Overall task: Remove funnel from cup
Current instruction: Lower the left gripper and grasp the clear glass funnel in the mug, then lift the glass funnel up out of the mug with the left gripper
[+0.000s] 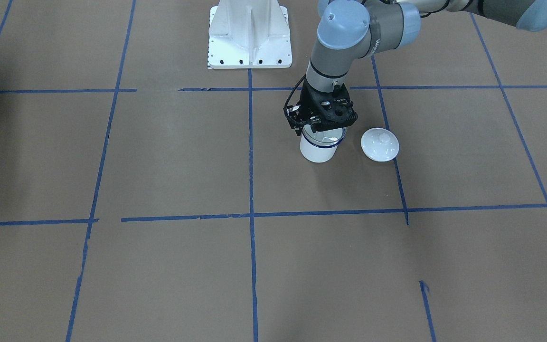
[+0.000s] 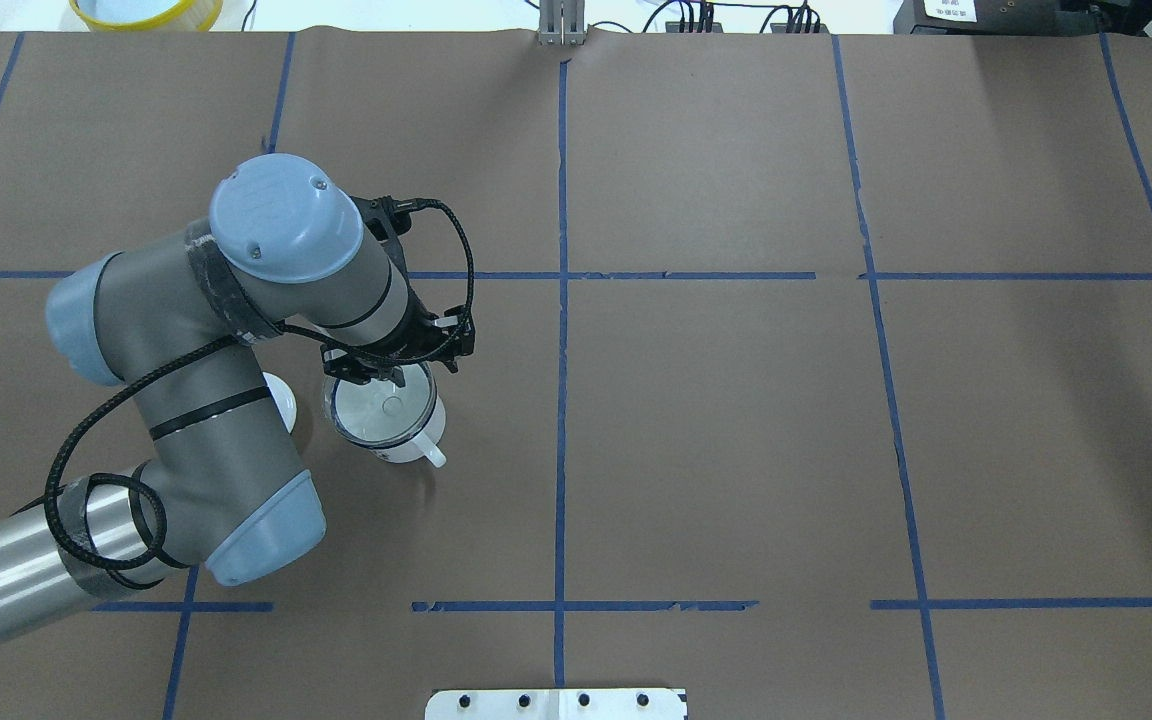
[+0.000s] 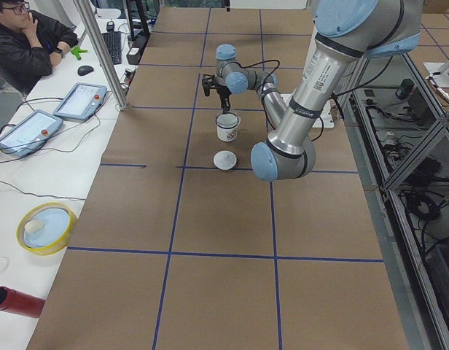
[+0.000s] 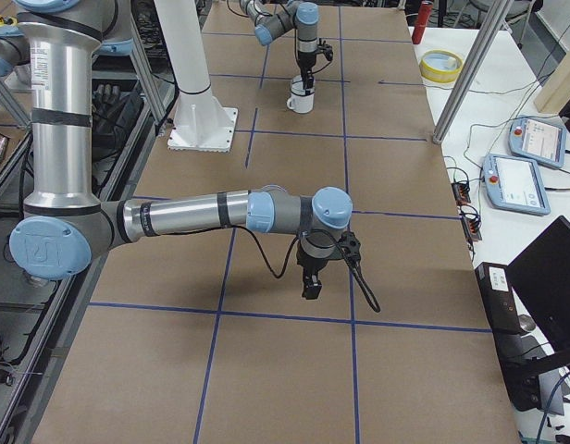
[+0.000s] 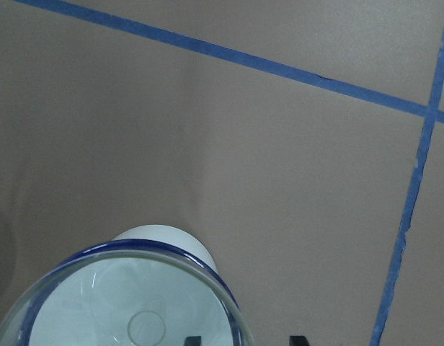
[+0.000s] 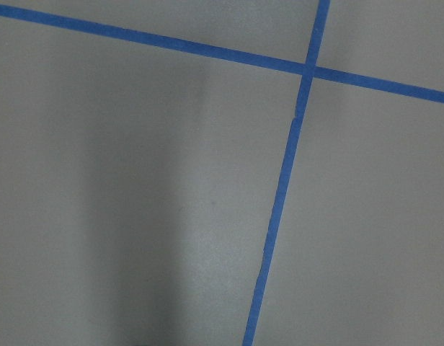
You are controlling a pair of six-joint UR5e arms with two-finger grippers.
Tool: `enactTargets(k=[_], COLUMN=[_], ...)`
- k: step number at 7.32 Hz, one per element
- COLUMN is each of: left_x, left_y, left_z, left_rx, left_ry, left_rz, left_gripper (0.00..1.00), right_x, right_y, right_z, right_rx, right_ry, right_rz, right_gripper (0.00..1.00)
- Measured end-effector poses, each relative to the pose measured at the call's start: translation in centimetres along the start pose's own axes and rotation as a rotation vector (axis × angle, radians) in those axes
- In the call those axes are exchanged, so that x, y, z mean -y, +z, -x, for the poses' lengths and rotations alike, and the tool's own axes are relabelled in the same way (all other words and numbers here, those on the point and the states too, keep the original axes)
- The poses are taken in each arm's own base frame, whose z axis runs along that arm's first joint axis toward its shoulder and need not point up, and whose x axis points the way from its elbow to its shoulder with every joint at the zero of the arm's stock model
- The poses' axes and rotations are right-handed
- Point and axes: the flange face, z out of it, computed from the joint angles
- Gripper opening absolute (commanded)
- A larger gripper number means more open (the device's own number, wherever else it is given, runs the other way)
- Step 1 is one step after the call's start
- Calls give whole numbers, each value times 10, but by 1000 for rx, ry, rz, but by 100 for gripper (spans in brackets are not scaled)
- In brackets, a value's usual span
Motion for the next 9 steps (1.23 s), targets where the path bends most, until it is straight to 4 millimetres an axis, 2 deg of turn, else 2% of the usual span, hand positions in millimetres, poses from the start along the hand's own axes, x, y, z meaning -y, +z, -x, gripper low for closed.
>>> enactTargets(k=[2,3,4,5,6,7,8,9], left_x=[-2,-5,-10,-18,-15,2,22,43], left_y=[-2,-9,-26,-55,-93,-128,-151,-162], left_z=[1,1,0,-2,-6,-8,-8,-10], left_rx=[0,4,5,8,8,-5,-41,-108], left_ry=[2,4,10,24,23,-25,-124,-244], left_rz=[1,1,0,-5,-31,-84,-160,-252], left_gripper=[0,0,0,0,0,0,0,0], right_x=[0,0,0,0,0,0,0,0], right_y=[0,0,0,0,0,0,0,0], right_z=[0,0,0,0,0,0,0,0], right_rx=[0,0,0,0,0,0,0,0], right_ry=[0,0,0,0,1,0,0,1], right_rz=[0,0,0,0,0,0,0,0], right_gripper=[100,100,100,100,100,100,100,100])
